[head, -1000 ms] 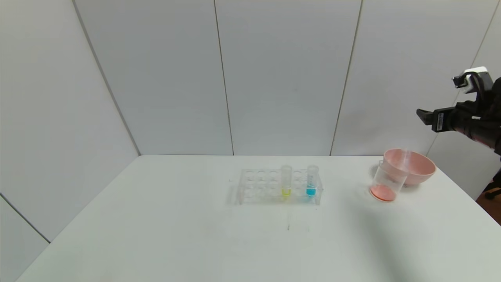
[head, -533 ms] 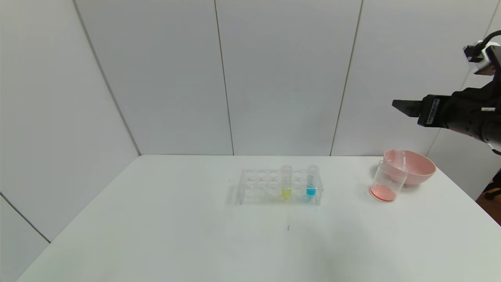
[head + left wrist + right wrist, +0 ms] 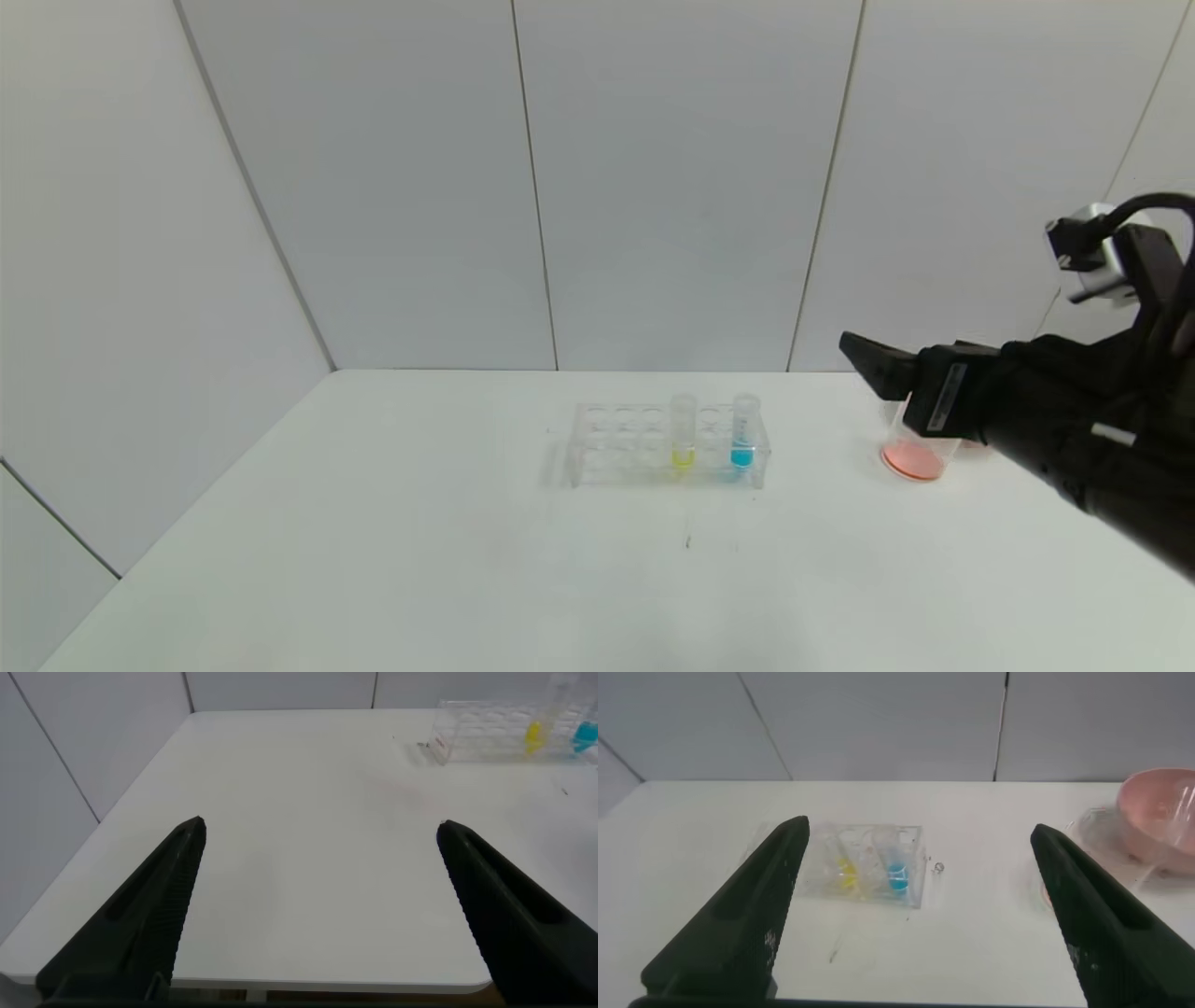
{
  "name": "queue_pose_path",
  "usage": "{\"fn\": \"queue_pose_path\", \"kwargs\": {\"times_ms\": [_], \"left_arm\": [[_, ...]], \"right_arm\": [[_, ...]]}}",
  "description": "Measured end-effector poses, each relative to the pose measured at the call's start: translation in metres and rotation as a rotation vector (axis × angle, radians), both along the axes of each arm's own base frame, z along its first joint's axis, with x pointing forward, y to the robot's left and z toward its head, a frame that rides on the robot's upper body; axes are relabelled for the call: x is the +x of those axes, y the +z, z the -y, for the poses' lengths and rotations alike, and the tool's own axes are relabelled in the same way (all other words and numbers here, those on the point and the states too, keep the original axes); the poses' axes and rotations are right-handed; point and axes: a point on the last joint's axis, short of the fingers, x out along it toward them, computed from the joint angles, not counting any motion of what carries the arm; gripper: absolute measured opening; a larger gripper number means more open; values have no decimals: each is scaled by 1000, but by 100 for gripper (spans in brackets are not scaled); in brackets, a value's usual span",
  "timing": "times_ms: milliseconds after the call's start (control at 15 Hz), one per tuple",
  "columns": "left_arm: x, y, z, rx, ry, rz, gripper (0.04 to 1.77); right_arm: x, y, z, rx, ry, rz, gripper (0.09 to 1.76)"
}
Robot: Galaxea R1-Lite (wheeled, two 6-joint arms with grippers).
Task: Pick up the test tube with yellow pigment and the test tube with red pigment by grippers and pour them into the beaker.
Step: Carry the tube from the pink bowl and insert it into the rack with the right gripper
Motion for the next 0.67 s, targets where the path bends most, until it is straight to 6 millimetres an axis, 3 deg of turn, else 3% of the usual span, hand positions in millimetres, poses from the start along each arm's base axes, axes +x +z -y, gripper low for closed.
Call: {"fn": "queue_pose_path", "kwargs": {"times_ms": [333,667], "left_arm": [[0,0,0,0,0,0,176],[0,0,0,0,0,0,176]], "right_arm": [[-7,-37,-42,9,28,-25,170],[14,-79,-82,16,12,-75,170]]}}
